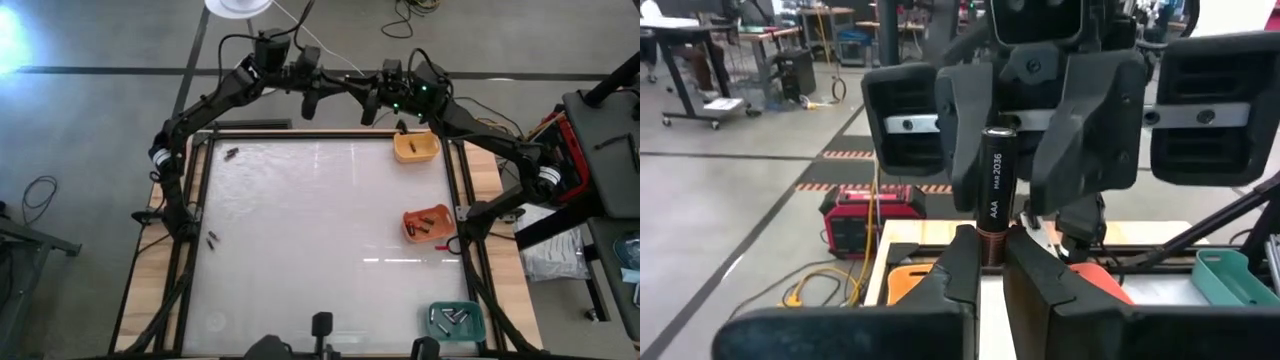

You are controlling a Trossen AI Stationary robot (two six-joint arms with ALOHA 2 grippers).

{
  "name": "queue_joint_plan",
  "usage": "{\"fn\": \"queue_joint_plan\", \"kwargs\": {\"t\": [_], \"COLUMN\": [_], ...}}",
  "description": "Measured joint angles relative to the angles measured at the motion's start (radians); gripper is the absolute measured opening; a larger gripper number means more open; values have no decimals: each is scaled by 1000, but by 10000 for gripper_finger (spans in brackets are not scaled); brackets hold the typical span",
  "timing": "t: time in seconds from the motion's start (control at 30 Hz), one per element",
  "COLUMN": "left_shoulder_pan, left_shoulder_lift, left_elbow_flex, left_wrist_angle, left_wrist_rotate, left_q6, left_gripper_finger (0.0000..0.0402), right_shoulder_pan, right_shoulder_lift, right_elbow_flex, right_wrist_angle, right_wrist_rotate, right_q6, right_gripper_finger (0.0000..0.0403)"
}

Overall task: Sort batteries
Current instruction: Put the black-orange battery into the yellow bin

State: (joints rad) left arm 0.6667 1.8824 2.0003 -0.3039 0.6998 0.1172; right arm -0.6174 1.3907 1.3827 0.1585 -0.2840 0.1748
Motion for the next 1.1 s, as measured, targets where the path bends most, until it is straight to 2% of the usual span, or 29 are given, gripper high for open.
{"fn": "queue_joint_plan", "kwargs": {"t": [0.43, 0.6, 0.7, 0.9, 1.03, 1.1], "left_shoulder_pan": [-5, -5, -3, 37, 77, 98], "left_shoulder_lift": [0, -1, -1, -4, 10, 21], "left_elbow_flex": [-16, -17, 8, 62, 23, -17], "left_wrist_angle": [26, 10, -75, -364, -478, -486], "left_wrist_rotate": [-2, -1, -5, -82, -136, -139], "left_q6": [-31, -46, -53, 93, 153, 148], "left_gripper_finger": [8, 30, 60, 123, 154, 164], "right_shoulder_pan": [0, 0, 1, -27, -87, -111], "right_shoulder_lift": [0, 0, 2, 2, 9, 26], "right_elbow_flex": [0, 2, 39, 142, 151, 140], "right_wrist_angle": [-3, -26, -148, -477, -732, -895], "right_wrist_rotate": [23, 23, 56, 217, 243, 319], "right_q6": [13, 28, 44, 45, 125, 148], "right_gripper_finger": [29, 20, 20, 19, 19, 19]}}
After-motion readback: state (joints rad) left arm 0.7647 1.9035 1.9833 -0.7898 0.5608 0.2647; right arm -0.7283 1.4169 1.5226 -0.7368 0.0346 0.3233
